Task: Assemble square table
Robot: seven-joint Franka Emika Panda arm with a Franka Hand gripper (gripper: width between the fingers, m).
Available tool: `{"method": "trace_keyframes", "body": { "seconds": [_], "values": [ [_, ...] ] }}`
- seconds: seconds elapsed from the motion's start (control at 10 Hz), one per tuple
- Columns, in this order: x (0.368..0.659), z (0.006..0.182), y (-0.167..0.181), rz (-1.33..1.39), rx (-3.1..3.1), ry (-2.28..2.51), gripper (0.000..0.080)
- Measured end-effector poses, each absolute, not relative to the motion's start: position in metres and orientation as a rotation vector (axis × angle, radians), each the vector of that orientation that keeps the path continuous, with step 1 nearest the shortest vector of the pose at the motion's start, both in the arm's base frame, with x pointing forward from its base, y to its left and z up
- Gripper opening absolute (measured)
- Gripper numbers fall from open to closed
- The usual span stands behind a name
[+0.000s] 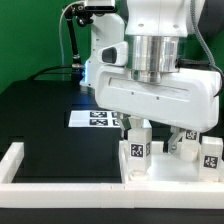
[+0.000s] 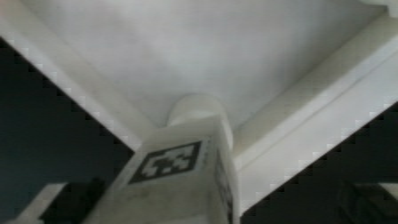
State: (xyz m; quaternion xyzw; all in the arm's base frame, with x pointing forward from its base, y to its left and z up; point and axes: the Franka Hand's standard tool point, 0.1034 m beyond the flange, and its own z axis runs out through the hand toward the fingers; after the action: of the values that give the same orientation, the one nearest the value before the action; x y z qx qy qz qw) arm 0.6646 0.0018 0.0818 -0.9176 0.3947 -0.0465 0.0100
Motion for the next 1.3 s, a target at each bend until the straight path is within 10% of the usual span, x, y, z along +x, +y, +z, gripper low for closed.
{"method": "trace_keyframes", "body": {
  "seconds": [0.2,0.4,1.3],
  "values": [
    [0.665,0.082,0.002,-0.144,-2.846,1.270,0.0560],
    [0.664,0.081,0.002,-0.140,-2.771,1.419,0.0291],
    [0.659,0.079,-0.017,-0.041,-1.790,2.245,0.0291]
  ]
}}
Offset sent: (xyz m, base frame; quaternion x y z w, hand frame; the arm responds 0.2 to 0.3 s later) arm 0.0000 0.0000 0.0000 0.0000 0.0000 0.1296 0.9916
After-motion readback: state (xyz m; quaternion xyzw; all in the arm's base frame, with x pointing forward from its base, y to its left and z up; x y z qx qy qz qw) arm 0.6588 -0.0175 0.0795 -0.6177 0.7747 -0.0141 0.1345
